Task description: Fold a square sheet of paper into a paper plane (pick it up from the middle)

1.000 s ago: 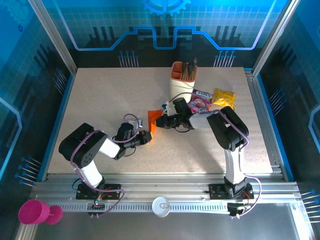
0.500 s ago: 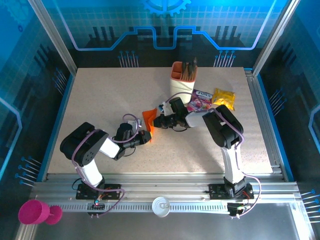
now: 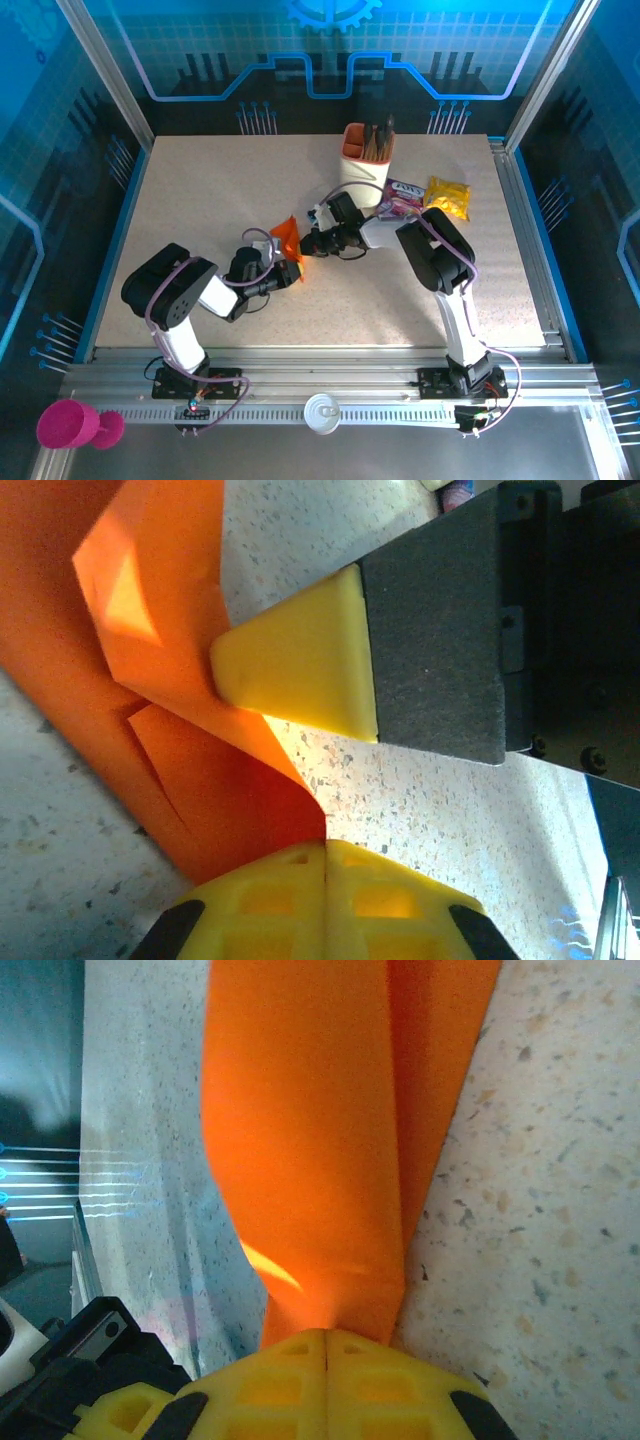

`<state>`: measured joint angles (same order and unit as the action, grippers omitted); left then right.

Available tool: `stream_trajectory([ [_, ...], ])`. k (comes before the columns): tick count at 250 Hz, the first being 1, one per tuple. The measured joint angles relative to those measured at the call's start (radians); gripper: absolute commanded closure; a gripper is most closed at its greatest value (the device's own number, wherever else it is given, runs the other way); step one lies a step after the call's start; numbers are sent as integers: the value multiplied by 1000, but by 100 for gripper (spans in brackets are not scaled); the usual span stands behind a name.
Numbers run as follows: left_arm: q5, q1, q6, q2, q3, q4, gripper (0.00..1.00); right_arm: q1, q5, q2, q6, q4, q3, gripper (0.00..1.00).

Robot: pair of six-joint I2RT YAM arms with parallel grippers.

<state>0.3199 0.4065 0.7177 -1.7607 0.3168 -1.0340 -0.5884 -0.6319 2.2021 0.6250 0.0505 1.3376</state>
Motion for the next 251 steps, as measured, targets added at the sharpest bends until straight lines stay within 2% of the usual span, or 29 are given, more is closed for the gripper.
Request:
stream_trajectory([
  [47,-8,-22,27,64,-40,-4,55,0,3,10,-6,-58,32,100],
  [58,-17,-28,42,95,-49,10,52,0,3,10,-9,-63,34,100],
  [99,-37,-32,28,234,-37,143,54,-1,8,13,-13,-85,46,100],
  [143,-34,-17,-72,312,96,389,71,-2,11,17,-17,-109,60,100],
  [190,-35,59,-177,312,198,560,86,-2,10,18,-16,-110,61,100],
  [206,-42,92,-210,299,220,607,86,-2,10,18,-16,-110,61,100],
  [251,-150,135,-227,298,202,638,73,-1,8,18,-12,-102,57,100],
])
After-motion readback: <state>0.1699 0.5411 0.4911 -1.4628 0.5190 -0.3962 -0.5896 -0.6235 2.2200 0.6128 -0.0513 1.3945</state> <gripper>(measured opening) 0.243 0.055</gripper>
